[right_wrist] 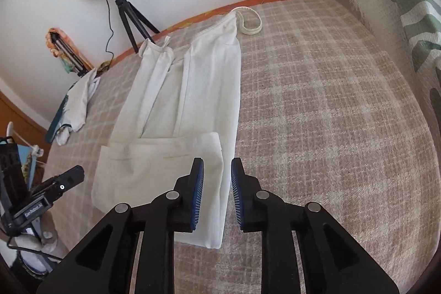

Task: Fold small clothes
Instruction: 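Open both tools and move them to the strap end of the camisole, then close both tools on the camisole straps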

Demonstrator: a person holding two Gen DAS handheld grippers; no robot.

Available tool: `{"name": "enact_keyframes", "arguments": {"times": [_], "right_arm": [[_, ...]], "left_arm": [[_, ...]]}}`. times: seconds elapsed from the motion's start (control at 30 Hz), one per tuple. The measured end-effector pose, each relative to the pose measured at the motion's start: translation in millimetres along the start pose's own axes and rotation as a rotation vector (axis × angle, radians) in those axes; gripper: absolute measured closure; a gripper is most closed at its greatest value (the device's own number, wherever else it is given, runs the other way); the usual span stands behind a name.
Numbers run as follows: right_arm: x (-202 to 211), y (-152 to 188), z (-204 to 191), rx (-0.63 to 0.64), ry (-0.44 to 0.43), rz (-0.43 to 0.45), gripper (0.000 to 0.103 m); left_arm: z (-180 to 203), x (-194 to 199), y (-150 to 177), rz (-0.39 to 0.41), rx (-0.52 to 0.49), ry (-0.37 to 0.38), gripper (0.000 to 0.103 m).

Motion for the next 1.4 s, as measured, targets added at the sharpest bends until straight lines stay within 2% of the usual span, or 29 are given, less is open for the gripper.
{"name": "enact_keyframes", "arguments": {"times": [0.03,0.1,0.13,0.17,0.23,0.3,0.4,0.43,0.53,0.6,0.63,0.67,0.83,1.07,1.2,1.23,1.27,1.33,1.4], "right_arm": [[-4.8,-1.7,-0.3,0.004,0.015,-0.008,0.067],[-11.9,-2.4,-1.8,0.020,0.015,-0.023,0.068],[-14.2,-1.7,-3.6,0.031,0.009,-0.029,0.081],[-16.7,-0.5,-5.9,0.048,0.019,-0.042,0.102],[-18.2,1.9,-7.8,0.095,0.081,-0.052,0.102],[-20.9,3.0,-4.9,0.116,0.134,-0.078,0.102],[-17.2,0.2,4.6,0.111,0.144,-0.103,0.102],[-15.3,-2.2,6.6,0.108,0.134,-0.108,0.102],[-7.5,-17.0,11.6,0.107,0.104,-0.084,0.097],[-4.6,-33.3,15.0,0.098,0.074,-0.051,0.079],[-4.5,-42.0,16.8,0.091,0.046,-0.032,0.061],[-5.4,-51.2,18.4,0.086,0.013,-0.011,0.054],[-38.4,-91.4,27.9,0.062,-0.057,-0.026,0.054],[-85.6,-119.1,42.8,0.029,-0.032,-0.070,0.054],[-102.2,-135.9,41.9,0.054,0.016,-0.058,0.054],[-107.1,-142.1,41.1,0.074,0.051,-0.063,0.055],[-112.4,-149.0,41.9,0.092,0.093,-0.069,0.060],[-119.0,-159.1,38.7,0.120,0.135,-0.077,0.060],[-125.1,-166.5,37.0,0.153,0.182,-0.085,0.060]], "left_arm": [[1.6,-5.0,-0.7,-0.007,-0.008,-0.001,0.087],[4.5,-15.1,0.3,-0.027,-0.021,0.000,0.087],[5.0,-19.5,0.9,-0.032,-0.029,-0.011,0.087],[4.1,-23.6,1.3,-0.033,-0.037,-0.027,0.087],[-1.0,-31.7,1.7,-0.036,-0.046,-0.077,0.086],[-10.4,-35.3,-0.2,-0.039,-0.022,-0.084,0.084],[-19.8,-32.2,-12.3,-0.027,-0.013,-0.091,0.081],[-22.5,-30.3,-19.0,-0.012,-0.013,-0.095,0.076],[-31.5,-30.1,-44.9,0.012,0.013,-0.084,0.071],[-36.3,-34.1,-65.3,0.020,0.048,-0.041,0.068],[-38.3,-37.5,-75.1,0.018,0.068,-0.011,0.065],[-40.9,-42.0,-84.2,0.019,0.086,0.014,0.063],[-60.0,-75.4,-127.4,-0.008,0.186,0.068,0.062],[-65.6,-121.0,-160.7,-0.043,0.178,0.040,0.058],[-62.1,-137.6,-174.6,-0.020,0.134,-0.026,0.061],[-61.8,-140.9,-178.9,-0.010,0.119,-0.066,0.062],[-61.9,-143.6,-182.8,0.001,0.112,-0.096,0.062],[-63.9,-149.3,-191.8,0.008,0.122,-0.104,0.065],[-67.5,-152.6,-198.0,0.011,0.149,-0.081,0.063]]}}
Point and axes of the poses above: each gripper's, at about its wrist camera, not at the fingertips, and x roughly against the way its jaws point, z to its right, y to its underside, the point moved 3 cm from there along -x, roughly the way its jaws point, and after that the axes turned 8 degrees about x, right-handed, at the moved point
